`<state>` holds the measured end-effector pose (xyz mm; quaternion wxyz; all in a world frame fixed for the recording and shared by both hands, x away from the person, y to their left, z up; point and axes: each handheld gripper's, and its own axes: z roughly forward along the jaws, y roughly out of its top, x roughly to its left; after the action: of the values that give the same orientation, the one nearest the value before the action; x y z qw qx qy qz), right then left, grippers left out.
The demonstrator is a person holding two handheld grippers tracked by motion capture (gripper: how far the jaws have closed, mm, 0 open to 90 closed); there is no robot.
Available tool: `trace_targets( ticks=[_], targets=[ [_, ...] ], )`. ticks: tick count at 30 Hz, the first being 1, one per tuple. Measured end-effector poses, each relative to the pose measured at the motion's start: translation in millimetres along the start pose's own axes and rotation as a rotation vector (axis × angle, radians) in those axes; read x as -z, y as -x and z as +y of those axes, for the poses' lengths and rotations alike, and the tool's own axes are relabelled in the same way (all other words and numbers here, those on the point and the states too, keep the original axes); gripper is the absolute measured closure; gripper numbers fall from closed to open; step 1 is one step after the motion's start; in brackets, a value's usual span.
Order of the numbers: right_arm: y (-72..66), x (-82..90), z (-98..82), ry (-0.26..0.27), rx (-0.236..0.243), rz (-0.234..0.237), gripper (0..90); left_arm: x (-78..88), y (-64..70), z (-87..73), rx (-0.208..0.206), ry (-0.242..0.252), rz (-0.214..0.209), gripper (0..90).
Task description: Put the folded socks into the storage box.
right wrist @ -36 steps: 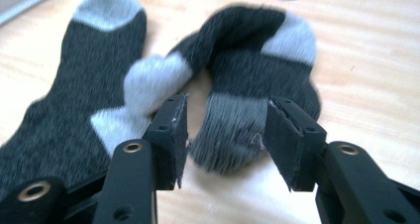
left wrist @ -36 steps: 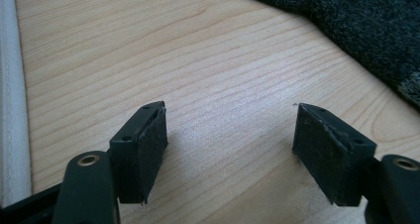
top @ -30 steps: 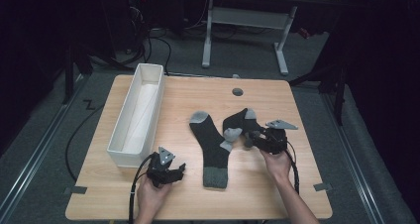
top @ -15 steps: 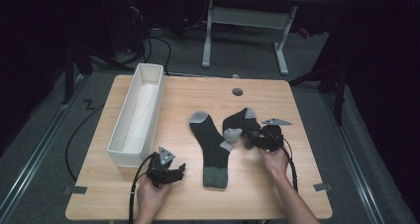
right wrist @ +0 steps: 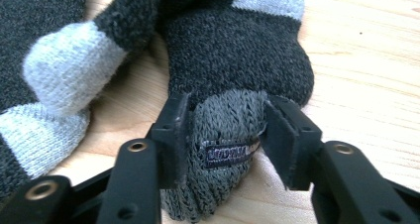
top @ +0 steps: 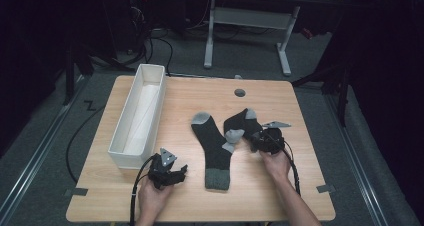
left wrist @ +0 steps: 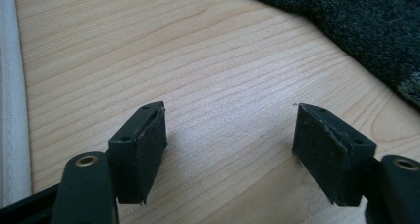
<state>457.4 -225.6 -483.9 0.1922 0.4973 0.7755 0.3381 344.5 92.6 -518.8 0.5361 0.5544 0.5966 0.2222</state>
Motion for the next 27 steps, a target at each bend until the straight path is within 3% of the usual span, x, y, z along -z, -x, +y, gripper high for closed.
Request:
trace_targets(
  ticks=[7,11,20,27],
  targets=[
    [1.7,2.5,-3.4,0.001,-0.014,-0.010,67.7,0.0,0.0,0.1,0.000,0.000,-0.001,29.1],
    [1.9,7.1,-5.0,0.020,0.002,-0.036,75.0,0.0,-0.1,0.1,0.000,0.000,0.000,29.1],
    [2.1,13.9,-5.1,0.041,0.000,-0.059,78.3,0.1,-0.2,0.3,0.003,0.000,-0.002,29.2],
    [3.5,31.8,-10.8,0.071,0.006,-0.052,79.1,0.1,-0.2,0.2,0.003,0.000,-0.002,29.0]
  ],
)
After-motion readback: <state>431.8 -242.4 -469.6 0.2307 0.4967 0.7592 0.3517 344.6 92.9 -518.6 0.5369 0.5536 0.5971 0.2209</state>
